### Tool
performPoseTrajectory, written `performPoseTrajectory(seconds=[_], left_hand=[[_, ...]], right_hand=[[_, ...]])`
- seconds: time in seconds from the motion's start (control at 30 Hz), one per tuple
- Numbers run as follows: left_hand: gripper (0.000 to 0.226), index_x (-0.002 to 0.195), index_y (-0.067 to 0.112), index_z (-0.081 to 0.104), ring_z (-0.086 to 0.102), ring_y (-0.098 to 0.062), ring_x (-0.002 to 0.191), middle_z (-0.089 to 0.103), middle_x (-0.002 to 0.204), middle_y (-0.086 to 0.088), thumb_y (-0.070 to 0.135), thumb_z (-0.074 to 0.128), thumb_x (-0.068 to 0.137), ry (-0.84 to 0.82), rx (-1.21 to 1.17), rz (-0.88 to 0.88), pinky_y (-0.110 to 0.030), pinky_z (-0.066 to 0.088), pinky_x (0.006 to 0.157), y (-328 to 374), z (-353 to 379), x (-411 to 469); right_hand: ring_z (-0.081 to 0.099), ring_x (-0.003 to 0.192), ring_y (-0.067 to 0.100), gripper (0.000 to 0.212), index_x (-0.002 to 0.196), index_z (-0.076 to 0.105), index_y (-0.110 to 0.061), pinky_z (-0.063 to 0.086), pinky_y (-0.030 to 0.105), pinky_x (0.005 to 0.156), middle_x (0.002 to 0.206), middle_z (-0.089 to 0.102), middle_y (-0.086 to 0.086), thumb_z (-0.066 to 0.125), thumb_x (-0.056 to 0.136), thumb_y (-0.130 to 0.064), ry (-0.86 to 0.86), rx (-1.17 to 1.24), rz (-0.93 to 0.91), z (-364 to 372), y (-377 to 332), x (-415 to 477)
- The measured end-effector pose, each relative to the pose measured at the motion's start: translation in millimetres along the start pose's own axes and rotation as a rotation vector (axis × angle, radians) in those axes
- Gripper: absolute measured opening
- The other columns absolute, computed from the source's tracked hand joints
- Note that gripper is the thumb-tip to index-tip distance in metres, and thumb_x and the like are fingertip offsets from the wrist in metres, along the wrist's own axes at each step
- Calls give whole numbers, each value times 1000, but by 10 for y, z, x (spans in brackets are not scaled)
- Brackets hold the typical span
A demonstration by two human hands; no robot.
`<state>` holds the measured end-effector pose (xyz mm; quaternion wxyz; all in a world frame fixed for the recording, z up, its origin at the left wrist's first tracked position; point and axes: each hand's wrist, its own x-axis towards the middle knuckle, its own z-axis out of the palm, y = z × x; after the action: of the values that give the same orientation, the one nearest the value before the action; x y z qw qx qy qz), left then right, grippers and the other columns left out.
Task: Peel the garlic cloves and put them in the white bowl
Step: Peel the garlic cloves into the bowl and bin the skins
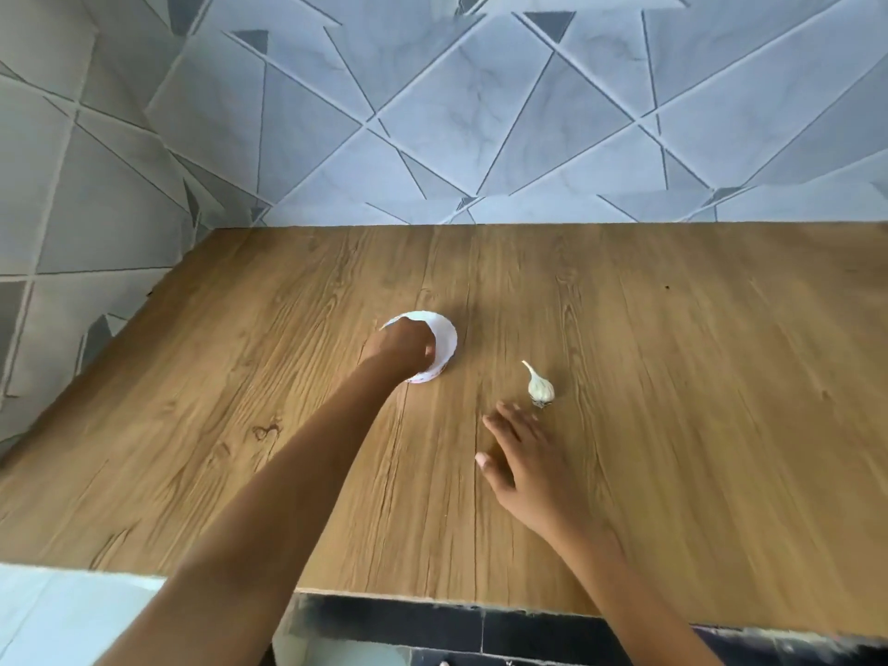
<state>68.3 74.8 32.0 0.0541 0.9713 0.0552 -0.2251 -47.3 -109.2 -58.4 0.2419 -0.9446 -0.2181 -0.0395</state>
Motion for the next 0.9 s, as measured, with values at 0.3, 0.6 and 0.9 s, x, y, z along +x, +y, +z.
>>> performPoseTrajectory(seconds=[0.3, 0.6, 0.9], left_hand=[[15, 91, 12, 73, 65, -18, 85, 70, 92, 0, 8, 61, 84, 521, -394, 349, -23, 44, 71, 116, -36, -310], [37, 124, 21, 61, 56, -19, 110, 63, 123, 1, 19, 64, 87, 405, 11, 774, -30, 46, 86, 759, 450, -196], [36, 103, 9, 68, 62, -14, 80, 62, 94, -1, -4, 76, 70, 404, -639, 778, -19, 52, 71, 605, 604, -318]], right_hand=[[62, 90, 2, 22, 110, 67, -16, 46, 8, 82, 99, 66, -9, 63, 89, -12, 328, 338, 158, -335, 134, -231], [59, 97, 7, 39, 128, 55, -9, 41, 0, 77, 114, 62, 3, 57, 90, -1, 330, 617, 487, -516, 338, -29], [68, 99, 19, 31, 122, 58, -7, 54, 27, 88, 111, 67, 13, 53, 95, -22, 123, 1459, 682, -579, 262, 174]])
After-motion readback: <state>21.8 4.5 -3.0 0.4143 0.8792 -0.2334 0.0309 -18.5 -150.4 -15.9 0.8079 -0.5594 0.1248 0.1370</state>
